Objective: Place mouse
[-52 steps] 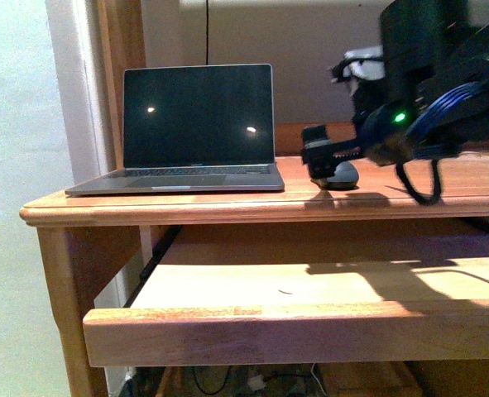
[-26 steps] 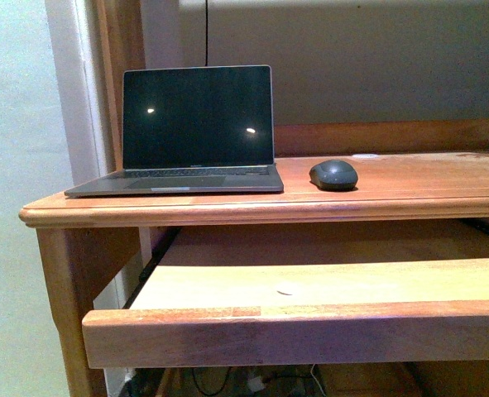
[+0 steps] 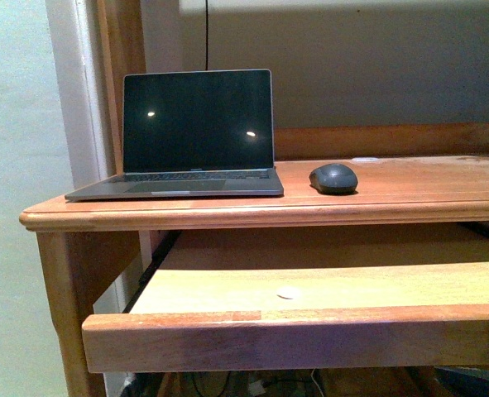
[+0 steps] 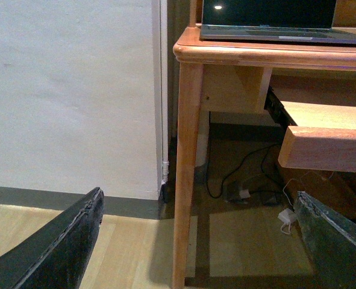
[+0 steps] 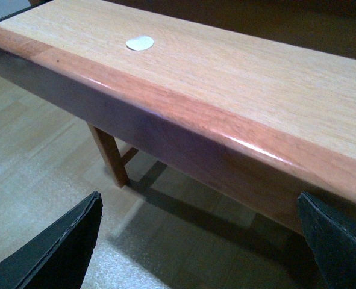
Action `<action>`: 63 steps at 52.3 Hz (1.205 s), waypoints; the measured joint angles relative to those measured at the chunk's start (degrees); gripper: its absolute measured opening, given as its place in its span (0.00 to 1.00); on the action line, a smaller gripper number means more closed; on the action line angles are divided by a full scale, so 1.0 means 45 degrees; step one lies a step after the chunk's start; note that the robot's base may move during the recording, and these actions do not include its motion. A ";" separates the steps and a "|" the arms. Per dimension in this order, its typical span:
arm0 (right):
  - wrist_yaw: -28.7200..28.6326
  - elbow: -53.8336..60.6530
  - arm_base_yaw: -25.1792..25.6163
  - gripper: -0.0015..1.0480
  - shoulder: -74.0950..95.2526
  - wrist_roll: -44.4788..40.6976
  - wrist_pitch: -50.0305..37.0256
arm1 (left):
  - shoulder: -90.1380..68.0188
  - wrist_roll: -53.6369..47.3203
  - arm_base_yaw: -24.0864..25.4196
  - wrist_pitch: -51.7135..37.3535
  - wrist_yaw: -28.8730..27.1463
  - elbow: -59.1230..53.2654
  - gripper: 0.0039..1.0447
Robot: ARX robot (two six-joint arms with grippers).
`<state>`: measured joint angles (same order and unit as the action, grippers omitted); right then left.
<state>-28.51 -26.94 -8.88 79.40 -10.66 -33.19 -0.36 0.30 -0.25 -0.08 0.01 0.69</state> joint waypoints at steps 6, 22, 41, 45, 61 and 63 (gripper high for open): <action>0.0457 -0.0418 -0.0602 0.93 0.0563 0.0131 -0.0189 | 0.0000 0.0000 0.0000 0.0000 0.0000 0.0000 0.93; 0.1889 -0.1821 -0.1885 0.93 0.2380 0.0374 -0.0680 | 0.0000 0.0000 0.0000 0.0000 -0.0005 0.0000 0.93; 0.4396 -0.5853 -0.3949 0.93 0.5693 0.0903 -0.0670 | 0.0000 0.0000 0.0000 0.0000 -0.0005 0.0000 0.93; 0.4741 -0.6620 -0.4357 0.93 0.6377 0.0903 -0.0617 | 0.0000 0.0000 0.0000 0.0000 -0.0005 0.0000 0.93; 0.5299 -0.8019 -0.5090 0.93 0.7747 0.1180 -0.0690 | 0.0000 0.0000 0.0000 0.0000 -0.0005 0.0000 0.93; 0.5338 -0.8116 -0.5119 0.93 0.7864 0.1229 -0.0714 | 0.0000 0.0000 0.0000 0.0000 -0.0005 0.0000 0.93</action>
<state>-4.49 -63.46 -31.92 114.78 -5.13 -36.40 -0.36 0.30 -0.25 -0.08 -0.01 0.69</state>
